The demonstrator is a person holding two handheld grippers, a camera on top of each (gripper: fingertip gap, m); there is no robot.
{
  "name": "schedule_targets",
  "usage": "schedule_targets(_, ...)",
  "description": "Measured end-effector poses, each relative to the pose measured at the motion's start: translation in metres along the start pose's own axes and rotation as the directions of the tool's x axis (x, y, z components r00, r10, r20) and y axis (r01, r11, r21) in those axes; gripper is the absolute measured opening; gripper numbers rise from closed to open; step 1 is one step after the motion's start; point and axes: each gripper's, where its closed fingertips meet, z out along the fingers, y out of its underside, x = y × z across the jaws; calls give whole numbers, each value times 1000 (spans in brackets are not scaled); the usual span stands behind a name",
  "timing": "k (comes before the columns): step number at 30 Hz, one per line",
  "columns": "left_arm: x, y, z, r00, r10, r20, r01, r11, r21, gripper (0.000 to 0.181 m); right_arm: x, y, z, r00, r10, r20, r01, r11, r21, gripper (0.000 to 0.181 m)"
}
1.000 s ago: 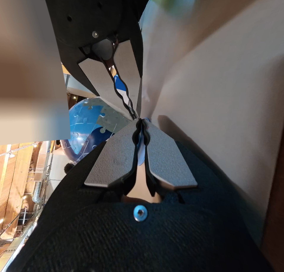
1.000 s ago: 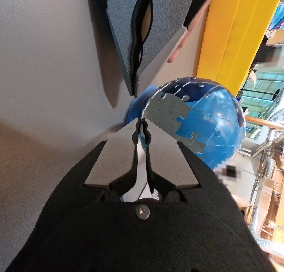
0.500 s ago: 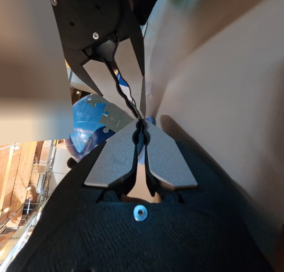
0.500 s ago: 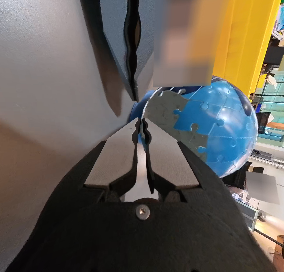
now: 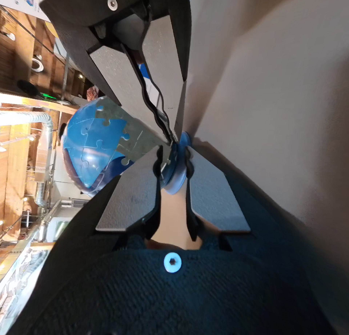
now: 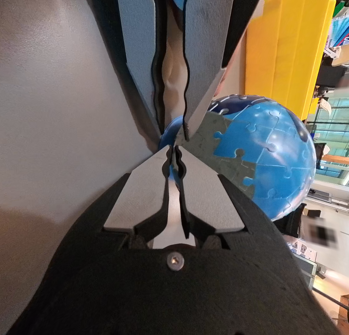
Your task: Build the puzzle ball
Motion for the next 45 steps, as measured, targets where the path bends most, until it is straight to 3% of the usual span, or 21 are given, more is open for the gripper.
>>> schedule_targets(5,-3,0,4,1000,22,20,-21,1000,-21,1,0,0,0,1000,-8,-3,8,1000,6,0)
schedule_targets(14,-3,4,8,998,55,19,-54,997,-62,2,0,1,2,1000,12,6,-12,1000,28,0)
schedule_targets(18,-1,6,9,998,-41,-41,39,998,-45,0,-2,2,4,1000,25,18,-25,1000,-4,2)
schedule_targets(22,-3,11,8,998,-39,-46,37,998,-50,0,-6,2,8,999,42,24,-41,998,-43,21)
schedule_targets(28,-5,11,5,995,-72,-66,71,997,-11,0,-4,0,10,999,25,-19,-27,993,-112,23)
schedule_targets(35,-8,8,2,996,-69,-61,71,997,41,0,0,-2,6,992,109,-64,-117,983,-143,41)
schedule_targets(41,-7,7,1,992,-88,-92,93,994,53,0,1,0,14,985,157,-68,-167,967,-190,29)
schedule_targets(45,-7,1,-1,978,-155,-143,167,983,76,0,7,6,20,989,93,-115,-120,959,-258,25)
